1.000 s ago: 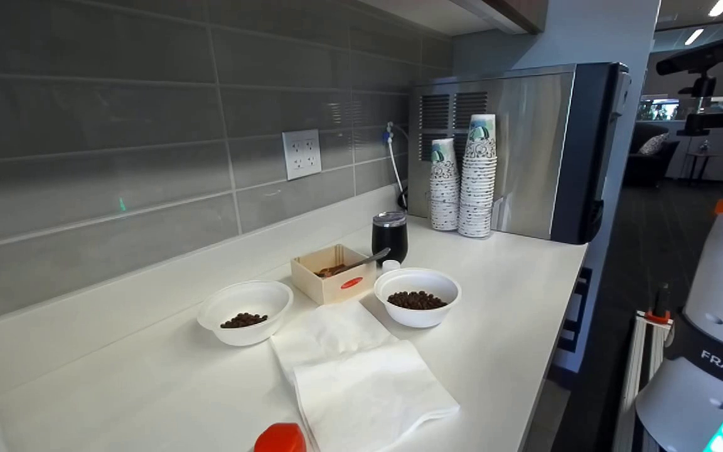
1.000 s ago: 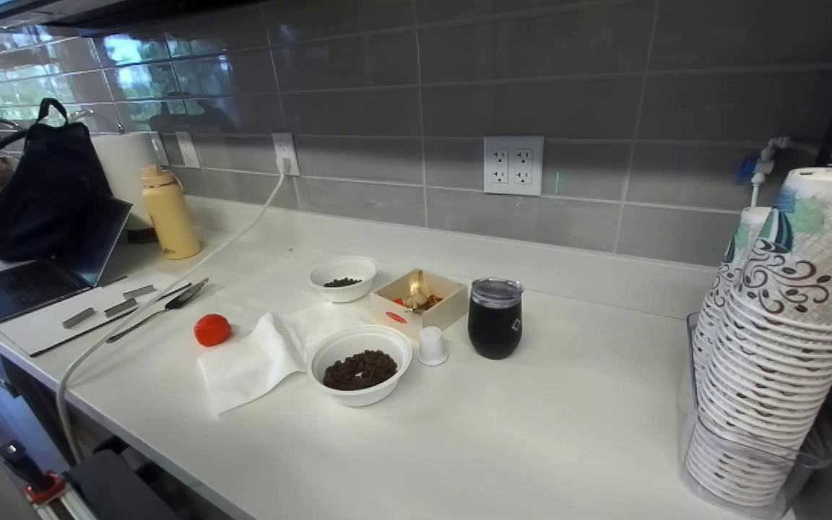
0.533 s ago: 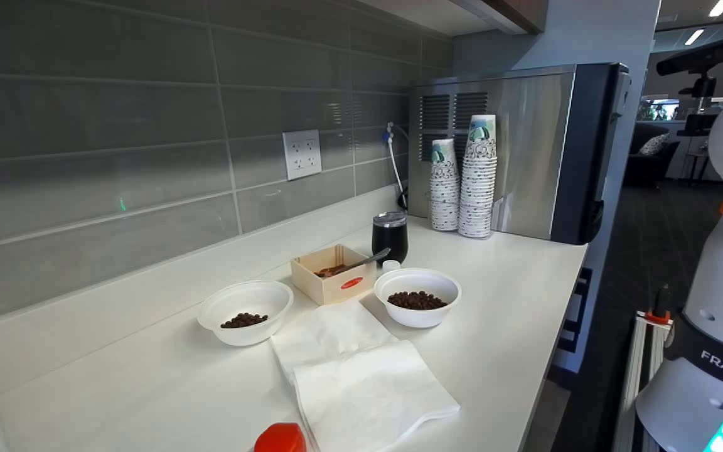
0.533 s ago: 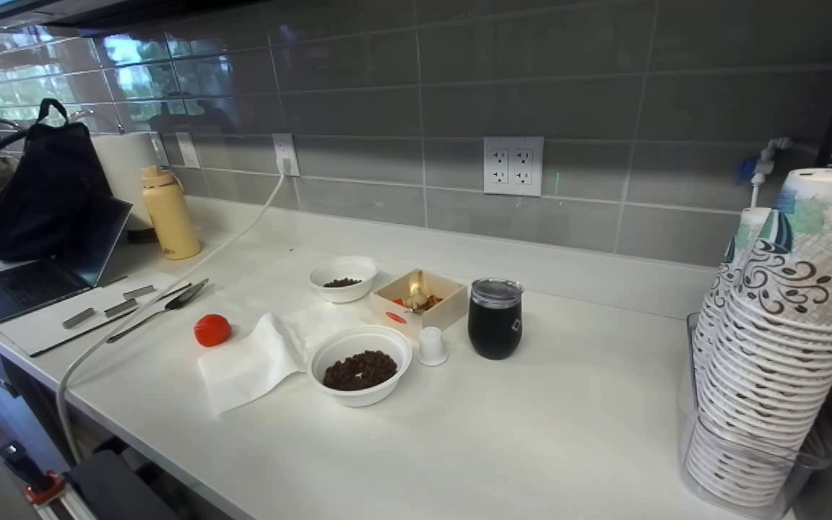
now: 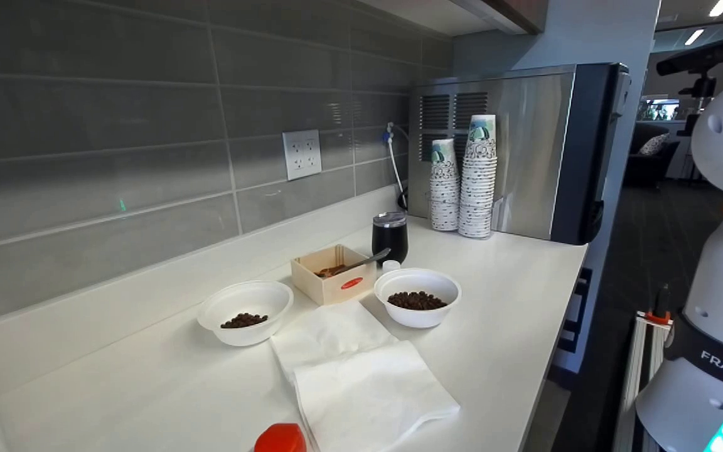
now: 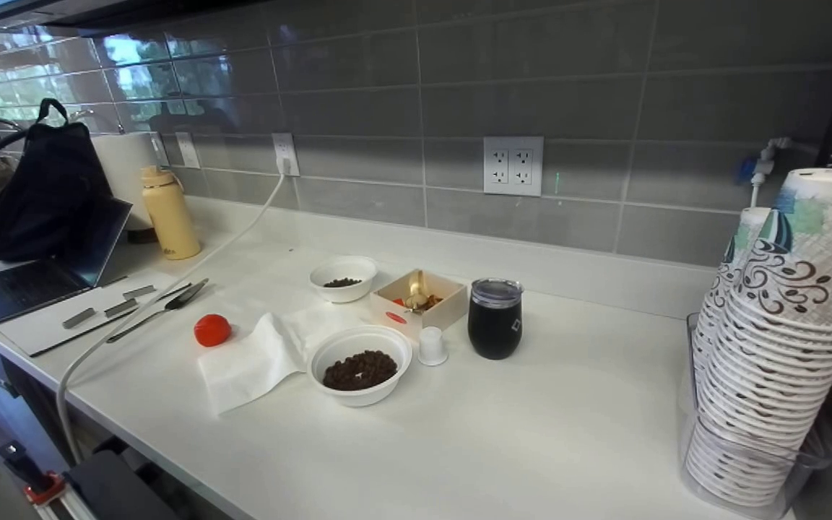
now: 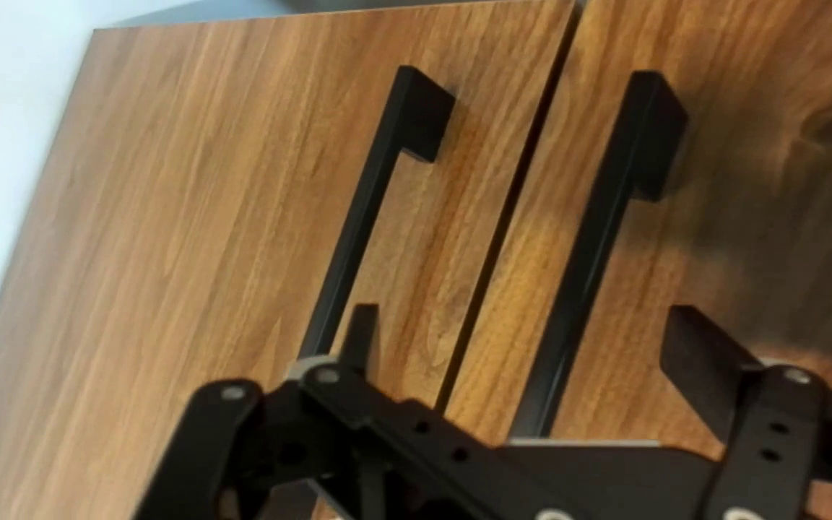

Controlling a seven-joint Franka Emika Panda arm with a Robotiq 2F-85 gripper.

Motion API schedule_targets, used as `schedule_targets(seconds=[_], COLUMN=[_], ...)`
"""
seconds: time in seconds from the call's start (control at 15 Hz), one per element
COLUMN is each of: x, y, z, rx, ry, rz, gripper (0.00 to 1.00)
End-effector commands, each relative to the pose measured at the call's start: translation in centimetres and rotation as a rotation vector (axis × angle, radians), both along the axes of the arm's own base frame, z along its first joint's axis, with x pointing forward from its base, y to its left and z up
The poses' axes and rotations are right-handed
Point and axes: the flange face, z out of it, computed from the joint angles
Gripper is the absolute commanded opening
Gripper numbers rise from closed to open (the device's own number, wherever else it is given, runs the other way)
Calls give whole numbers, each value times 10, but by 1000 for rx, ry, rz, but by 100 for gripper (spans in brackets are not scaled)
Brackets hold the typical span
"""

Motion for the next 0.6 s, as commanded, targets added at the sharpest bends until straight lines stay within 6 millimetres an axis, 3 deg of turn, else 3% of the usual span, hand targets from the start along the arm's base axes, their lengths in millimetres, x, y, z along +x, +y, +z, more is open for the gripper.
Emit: schedule_targets(seconds=[0.0,0.53], x=[4,-12], y=[-20,-42], z=[14,6], rx=[-13,19], ry=[-24,-43], rz=[-39,-57], gripper=[100,100])
